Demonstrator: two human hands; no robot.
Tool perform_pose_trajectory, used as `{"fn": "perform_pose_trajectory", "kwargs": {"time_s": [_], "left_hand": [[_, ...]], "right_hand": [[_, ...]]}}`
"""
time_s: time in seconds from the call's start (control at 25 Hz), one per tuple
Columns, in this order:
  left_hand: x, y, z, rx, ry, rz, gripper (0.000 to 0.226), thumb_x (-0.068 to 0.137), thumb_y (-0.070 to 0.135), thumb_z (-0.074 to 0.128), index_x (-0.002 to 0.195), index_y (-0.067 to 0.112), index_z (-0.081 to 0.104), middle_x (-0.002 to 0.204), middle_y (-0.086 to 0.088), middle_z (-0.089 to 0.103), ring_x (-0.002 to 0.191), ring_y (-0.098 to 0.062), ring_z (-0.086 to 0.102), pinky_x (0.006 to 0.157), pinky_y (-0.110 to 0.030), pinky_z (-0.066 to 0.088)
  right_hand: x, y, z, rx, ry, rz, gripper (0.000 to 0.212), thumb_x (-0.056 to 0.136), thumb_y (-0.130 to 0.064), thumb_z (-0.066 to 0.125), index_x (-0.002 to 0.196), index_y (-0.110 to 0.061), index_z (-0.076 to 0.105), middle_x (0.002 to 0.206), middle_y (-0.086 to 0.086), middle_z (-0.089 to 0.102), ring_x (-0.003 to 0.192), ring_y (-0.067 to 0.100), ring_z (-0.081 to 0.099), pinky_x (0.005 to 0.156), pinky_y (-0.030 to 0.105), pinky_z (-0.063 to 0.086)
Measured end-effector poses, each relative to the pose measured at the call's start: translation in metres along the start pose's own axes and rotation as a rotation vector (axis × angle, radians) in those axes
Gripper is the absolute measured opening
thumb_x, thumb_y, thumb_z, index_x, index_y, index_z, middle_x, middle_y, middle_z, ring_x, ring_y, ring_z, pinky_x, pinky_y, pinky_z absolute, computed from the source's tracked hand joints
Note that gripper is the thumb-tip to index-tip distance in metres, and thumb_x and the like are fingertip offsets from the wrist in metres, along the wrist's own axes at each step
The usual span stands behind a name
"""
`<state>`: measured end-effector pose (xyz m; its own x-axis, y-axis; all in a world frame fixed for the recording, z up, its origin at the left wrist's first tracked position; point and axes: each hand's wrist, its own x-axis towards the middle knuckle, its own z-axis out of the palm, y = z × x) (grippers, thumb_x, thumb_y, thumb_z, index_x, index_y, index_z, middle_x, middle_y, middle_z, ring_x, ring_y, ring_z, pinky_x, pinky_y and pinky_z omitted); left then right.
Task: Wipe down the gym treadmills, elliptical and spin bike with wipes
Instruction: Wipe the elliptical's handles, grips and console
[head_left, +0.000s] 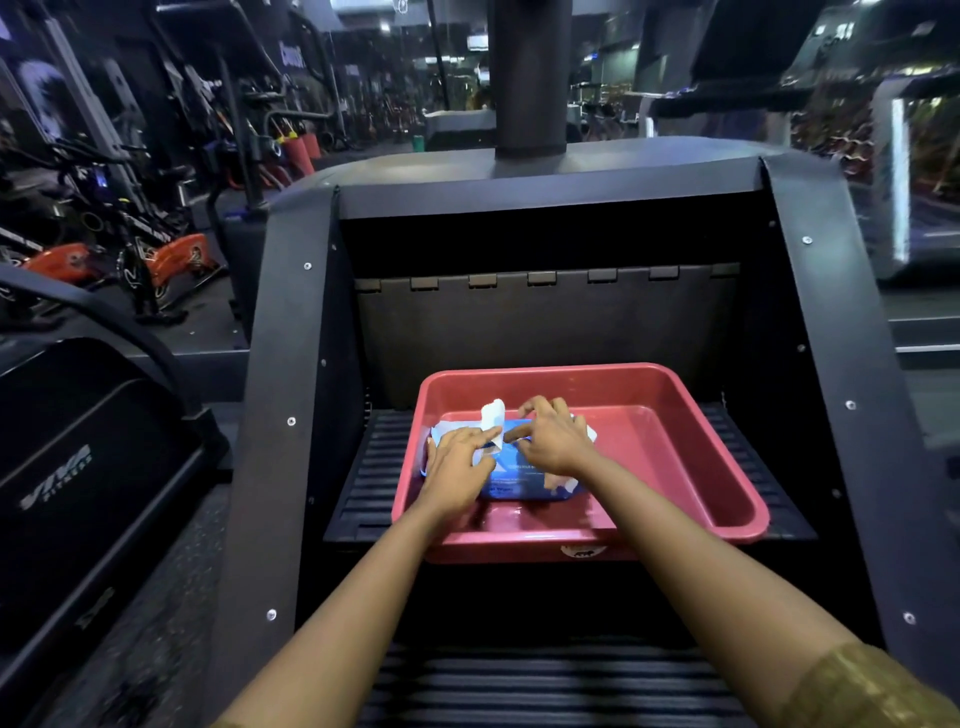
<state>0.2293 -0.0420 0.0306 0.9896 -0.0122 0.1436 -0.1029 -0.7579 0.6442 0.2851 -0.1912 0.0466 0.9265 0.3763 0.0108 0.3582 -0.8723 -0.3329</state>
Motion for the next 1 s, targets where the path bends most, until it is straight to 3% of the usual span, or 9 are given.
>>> {"fn": "perform_pose_trajectory", "kwargs": {"time_s": [0.12, 0.24, 0.32, 0.48, 0.64, 0.72, 0.88, 1.0], "left_hand": [[-0.002, -0.005, -0.001, 0.229, -0.054, -0.03, 0.046, 0.096, 0.025, 0.048, 0.142, 0.03, 0.042, 0.156, -0.008, 0.018, 0.144, -0.021, 0.017, 0.117, -0.039, -0.001], [-0.007, -0.007, -0.002, 0.362, -0.104, -0.037, 0.051, 0.097, 0.035, 0.046, 0.146, 0.036, 0.032, 0.16, -0.008, -0.002, 0.147, -0.025, 0.002, 0.116, -0.044, -0.004], [-0.011, -0.003, -0.003, 0.403, -0.146, -0.027, 0.056, 0.097, 0.035, 0.045, 0.149, 0.034, 0.025, 0.16, -0.007, 0.0, 0.148, -0.025, -0.003, 0.116, -0.044, -0.005], [-0.02, 0.009, -0.006, 0.414, -0.107, 0.008, 0.058, 0.097, 0.033, 0.044, 0.15, 0.03, 0.021, 0.16, -0.002, 0.007, 0.147, -0.022, 0.002, 0.116, -0.044, -0.003], [-0.036, 0.013, -0.018, 0.329, -0.061, 0.055, 0.055, 0.096, 0.031, 0.047, 0.148, 0.032, 0.028, 0.157, -0.001, 0.02, 0.146, -0.018, 0.012, 0.117, -0.044, 0.005], [-0.05, 0.019, -0.029, 0.223, -0.048, 0.105, 0.052, 0.095, 0.033, 0.048, 0.146, 0.027, 0.034, 0.154, -0.004, 0.028, 0.144, -0.019, 0.02, 0.118, -0.043, 0.012], [-0.115, 0.035, -0.05, 0.001, 0.0, 0.245, 0.054, 0.087, 0.038, 0.049, 0.134, 0.012, 0.053, 0.143, -0.011, 0.045, 0.137, -0.024, 0.035, 0.114, -0.03, 0.02], [-0.205, 0.031, -0.049, -0.029, 0.077, 0.273, 0.043, 0.093, 0.035, 0.052, 0.132, 0.018, 0.056, 0.142, -0.002, 0.045, 0.139, -0.018, 0.033, 0.117, -0.038, 0.015]], "right_hand": [[-0.006, 0.017, -0.006, 0.139, 0.132, 0.087, 0.024, 0.085, -0.025, 0.061, 0.109, -0.028, 0.065, 0.119, 0.004, 0.051, 0.117, 0.025, 0.045, 0.098, 0.032, 0.036], [-0.027, 0.021, -0.006, 0.104, 0.107, 0.228, 0.057, 0.074, -0.047, 0.071, 0.122, -0.023, 0.053, 0.124, 0.005, 0.047, 0.117, 0.026, 0.046, 0.097, 0.035, 0.039], [-0.039, 0.014, -0.001, 0.141, 0.097, 0.287, 0.062, 0.072, -0.041, 0.074, 0.124, -0.02, 0.047, 0.125, 0.006, 0.046, 0.117, 0.028, 0.047, 0.093, 0.033, 0.039], [-0.05, 0.007, -0.009, 0.196, 0.202, 0.36, 0.035, 0.083, -0.012, 0.057, 0.116, -0.022, 0.058, 0.12, 0.009, 0.06, 0.111, 0.03, 0.056, 0.085, 0.03, 0.044], [-0.09, -0.011, -0.048, 0.348, 0.381, 0.259, 0.016, 0.081, -0.02, 0.061, 0.095, -0.021, 0.07, 0.09, 0.001, 0.071, 0.088, 0.02, 0.064, 0.067, 0.024, 0.04], [-0.125, -0.024, -0.071, 0.487, 0.437, 0.198, 0.014, 0.082, -0.02, 0.063, 0.093, -0.022, 0.072, 0.086, -0.004, 0.07, 0.079, 0.011, 0.061, 0.066, 0.021, 0.041], [-0.207, -0.047, -0.077, 0.637, 0.355, 0.136, 0.011, 0.084, -0.019, 0.065, 0.093, -0.021, 0.071, 0.079, -0.011, 0.067, 0.065, -0.006, 0.057, 0.065, 0.012, 0.046], [-0.269, -0.065, -0.049, 0.767, 0.189, 0.128, 0.012, 0.085, -0.016, 0.065, 0.096, -0.018, 0.07, 0.08, -0.005, 0.068, 0.065, 0.001, 0.061, 0.058, 0.013, 0.049]]}}
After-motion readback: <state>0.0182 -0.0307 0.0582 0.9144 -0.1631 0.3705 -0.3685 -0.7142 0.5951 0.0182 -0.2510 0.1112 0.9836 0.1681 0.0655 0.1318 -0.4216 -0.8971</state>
